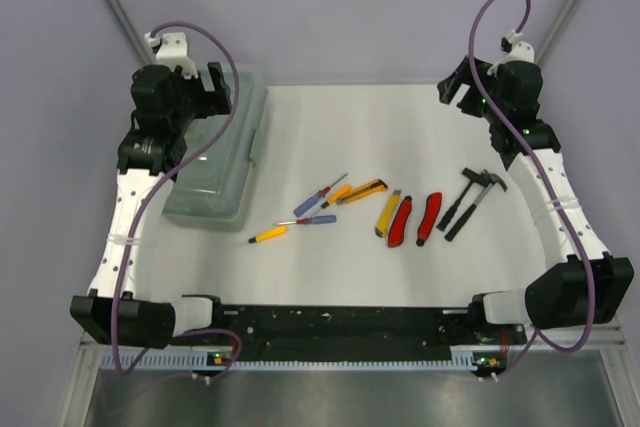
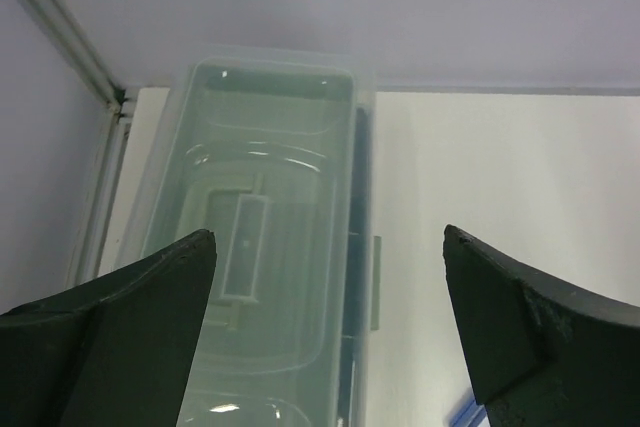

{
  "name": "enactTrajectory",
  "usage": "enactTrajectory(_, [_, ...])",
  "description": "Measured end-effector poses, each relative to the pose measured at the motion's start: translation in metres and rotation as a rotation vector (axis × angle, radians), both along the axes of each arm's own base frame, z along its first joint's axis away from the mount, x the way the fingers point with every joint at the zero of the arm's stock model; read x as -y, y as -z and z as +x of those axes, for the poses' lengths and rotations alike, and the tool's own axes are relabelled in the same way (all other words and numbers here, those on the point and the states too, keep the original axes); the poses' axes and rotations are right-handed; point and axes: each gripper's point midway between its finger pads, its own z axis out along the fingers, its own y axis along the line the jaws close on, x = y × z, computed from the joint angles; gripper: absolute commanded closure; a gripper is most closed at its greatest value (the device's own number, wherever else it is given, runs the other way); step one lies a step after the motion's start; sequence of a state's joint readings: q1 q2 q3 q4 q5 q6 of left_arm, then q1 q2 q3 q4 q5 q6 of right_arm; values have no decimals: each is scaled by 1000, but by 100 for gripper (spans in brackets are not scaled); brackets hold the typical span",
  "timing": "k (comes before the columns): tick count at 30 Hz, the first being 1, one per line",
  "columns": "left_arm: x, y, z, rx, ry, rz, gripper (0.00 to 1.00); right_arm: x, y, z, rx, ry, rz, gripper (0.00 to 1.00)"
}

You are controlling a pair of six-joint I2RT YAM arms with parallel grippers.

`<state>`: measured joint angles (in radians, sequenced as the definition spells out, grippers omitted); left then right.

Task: Pack the tool kit

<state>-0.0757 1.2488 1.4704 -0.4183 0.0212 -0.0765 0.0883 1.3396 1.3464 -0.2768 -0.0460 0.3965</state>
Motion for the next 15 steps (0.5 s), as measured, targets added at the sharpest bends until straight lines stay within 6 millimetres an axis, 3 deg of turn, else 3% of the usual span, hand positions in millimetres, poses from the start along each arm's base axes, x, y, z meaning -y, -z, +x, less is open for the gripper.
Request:
enactTrajectory(5, [-37,9,17,-38,-135,8,2,-6,0,-1,-4,-24,24,17])
enactTrajectory(11, [-117,14,53,-78,-312,0,2,-19,8,-6,-34,-75,84,17])
enactTrajectory(15, [-157,41,68,-144,-362,-37,1,-26,26,-11,-84,-104,118,17])
